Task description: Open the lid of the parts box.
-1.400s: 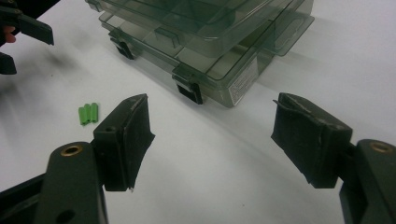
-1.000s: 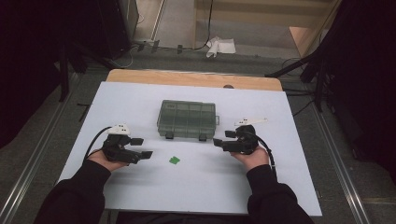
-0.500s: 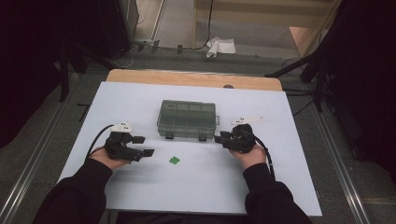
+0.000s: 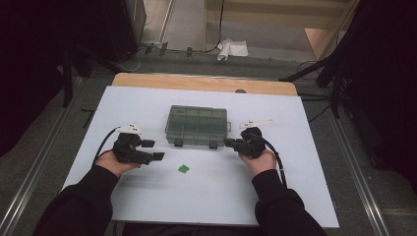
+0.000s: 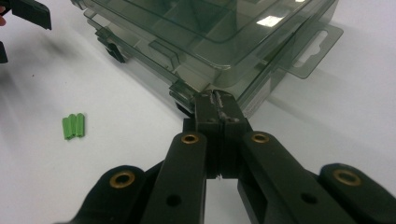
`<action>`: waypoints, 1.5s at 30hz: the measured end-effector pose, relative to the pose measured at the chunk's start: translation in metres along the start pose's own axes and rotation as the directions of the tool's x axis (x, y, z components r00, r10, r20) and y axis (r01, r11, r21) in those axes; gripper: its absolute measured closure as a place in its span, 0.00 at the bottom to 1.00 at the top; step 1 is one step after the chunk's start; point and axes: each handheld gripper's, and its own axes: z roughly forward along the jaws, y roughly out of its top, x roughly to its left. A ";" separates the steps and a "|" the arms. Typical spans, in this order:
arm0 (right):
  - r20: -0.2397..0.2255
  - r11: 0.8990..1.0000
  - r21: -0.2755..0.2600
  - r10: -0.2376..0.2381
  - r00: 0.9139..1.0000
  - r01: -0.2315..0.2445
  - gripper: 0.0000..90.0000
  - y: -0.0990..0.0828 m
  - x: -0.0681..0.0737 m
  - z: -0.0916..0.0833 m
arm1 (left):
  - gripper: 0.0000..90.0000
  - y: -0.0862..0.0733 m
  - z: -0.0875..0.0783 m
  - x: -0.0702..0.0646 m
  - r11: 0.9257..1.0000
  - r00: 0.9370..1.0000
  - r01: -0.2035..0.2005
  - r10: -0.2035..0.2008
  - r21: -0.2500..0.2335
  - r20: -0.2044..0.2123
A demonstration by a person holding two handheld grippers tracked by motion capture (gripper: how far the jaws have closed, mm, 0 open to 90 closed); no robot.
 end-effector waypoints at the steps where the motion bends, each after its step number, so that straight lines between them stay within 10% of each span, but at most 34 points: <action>1: -0.001 1.000 0.001 0.002 1.000 -0.002 1.00 0.000 -0.001 0.000 | 0.29 0.000 0.000 0.000 1.000 1.000 -0.004 0.004 -0.004 0.001; 45: -0.050 0.998 -0.021 0.054 0.997 -0.055 1.00 0.031 -0.004 -0.007 | 0.29 0.035 0.009 0.018 1.000 1.000 -0.027 0.027 -0.004 0.002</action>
